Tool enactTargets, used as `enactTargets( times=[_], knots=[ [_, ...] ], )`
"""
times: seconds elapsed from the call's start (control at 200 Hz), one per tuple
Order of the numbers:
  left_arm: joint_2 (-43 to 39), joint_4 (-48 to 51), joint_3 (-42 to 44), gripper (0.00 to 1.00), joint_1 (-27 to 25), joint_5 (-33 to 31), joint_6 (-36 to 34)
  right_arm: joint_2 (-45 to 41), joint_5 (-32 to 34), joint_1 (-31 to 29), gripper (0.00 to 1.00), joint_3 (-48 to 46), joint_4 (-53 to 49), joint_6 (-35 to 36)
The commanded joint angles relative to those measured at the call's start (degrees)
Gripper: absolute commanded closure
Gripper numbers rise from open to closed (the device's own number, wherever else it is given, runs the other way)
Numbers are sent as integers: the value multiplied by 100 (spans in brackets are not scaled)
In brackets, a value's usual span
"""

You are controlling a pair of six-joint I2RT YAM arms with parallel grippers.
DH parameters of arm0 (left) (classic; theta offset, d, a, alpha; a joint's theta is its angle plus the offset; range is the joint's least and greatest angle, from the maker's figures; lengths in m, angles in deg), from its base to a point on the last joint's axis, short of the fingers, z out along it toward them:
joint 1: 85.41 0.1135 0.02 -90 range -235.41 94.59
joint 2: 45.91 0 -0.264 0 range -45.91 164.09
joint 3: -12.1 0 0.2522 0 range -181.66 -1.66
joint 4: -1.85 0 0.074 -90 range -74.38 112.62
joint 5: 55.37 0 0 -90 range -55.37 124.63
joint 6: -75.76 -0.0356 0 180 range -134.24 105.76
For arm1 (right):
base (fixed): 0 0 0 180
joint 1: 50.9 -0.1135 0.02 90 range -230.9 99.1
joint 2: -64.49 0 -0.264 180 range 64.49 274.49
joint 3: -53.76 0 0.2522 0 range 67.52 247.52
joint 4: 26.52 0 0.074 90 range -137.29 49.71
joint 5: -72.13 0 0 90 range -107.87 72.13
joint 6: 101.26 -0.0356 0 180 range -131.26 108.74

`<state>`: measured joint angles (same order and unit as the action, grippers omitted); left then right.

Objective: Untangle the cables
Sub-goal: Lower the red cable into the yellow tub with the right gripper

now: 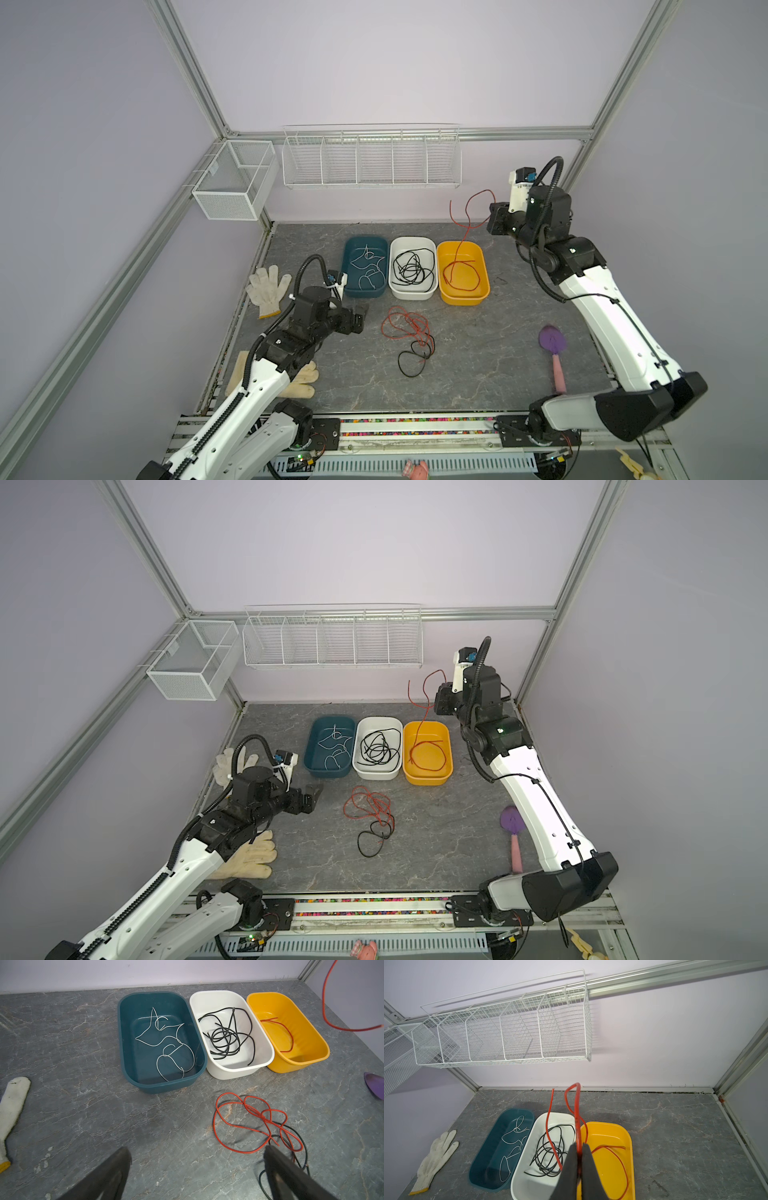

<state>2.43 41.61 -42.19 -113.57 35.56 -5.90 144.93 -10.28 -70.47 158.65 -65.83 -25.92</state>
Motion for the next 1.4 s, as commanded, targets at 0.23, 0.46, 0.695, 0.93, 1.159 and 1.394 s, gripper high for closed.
enactTargets(
  times=[0.23,0.46,0.695,0.93,1.159,1.394],
  knots=[
    [10,25,4,1,-23,-75,-95,162,-206,172,93,-775,579,-323],
    [35,28,-2,1,-22,-58,-104,313,-293,324,93,-1310,868,-415],
    [18,31,2,1,-23,-71,-106,541,-347,346,93,-1826,1072,-572],
    [19,34,2,1,-23,-67,-106,852,-340,340,93,-2256,1184,-953],
    [20,28,2,1,-23,-61,-108,1325,-311,340,93,-2442,1202,-1118],
    [37,30,2,1,-23,-64,-111,1677,-382,337,93,-2488,1306,-1156]
  ],
)
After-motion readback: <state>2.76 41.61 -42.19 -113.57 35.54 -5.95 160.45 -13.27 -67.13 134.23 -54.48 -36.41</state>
